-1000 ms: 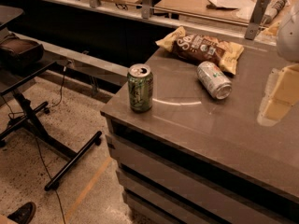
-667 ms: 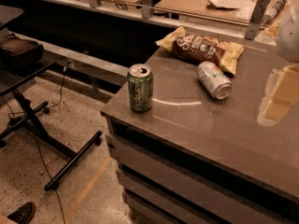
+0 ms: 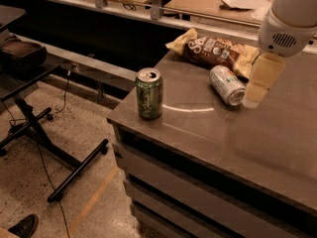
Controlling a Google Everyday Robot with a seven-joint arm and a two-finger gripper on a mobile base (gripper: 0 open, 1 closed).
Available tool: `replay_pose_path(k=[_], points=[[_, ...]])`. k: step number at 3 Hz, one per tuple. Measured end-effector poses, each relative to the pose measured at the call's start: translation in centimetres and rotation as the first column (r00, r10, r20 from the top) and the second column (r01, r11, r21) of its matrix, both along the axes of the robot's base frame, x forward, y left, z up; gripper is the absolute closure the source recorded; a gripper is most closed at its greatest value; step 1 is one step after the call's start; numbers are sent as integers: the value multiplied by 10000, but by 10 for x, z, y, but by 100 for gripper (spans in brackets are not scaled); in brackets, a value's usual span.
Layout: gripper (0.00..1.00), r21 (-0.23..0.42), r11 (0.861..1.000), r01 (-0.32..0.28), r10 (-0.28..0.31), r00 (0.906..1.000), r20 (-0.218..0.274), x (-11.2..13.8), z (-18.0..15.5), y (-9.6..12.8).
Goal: Place 7up can upright
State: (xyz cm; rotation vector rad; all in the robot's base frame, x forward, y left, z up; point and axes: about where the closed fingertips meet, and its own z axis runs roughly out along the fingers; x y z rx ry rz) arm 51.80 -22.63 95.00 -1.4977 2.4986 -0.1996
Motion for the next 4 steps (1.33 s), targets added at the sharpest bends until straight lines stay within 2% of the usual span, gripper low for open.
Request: replay_pose_path(k=[1,2,3,4], points=[[0,-97,9944,1054,-1056,9942,-223,36,-17,-4],[0,-330,9798,1972,-1982,9798,-281,63,-35,-4],[0,-423,9578,2844,-2859,9576,-346,77,-52,-10],[0,-377,9393,3410,-3423,9390,-347,83,-65,-9]])
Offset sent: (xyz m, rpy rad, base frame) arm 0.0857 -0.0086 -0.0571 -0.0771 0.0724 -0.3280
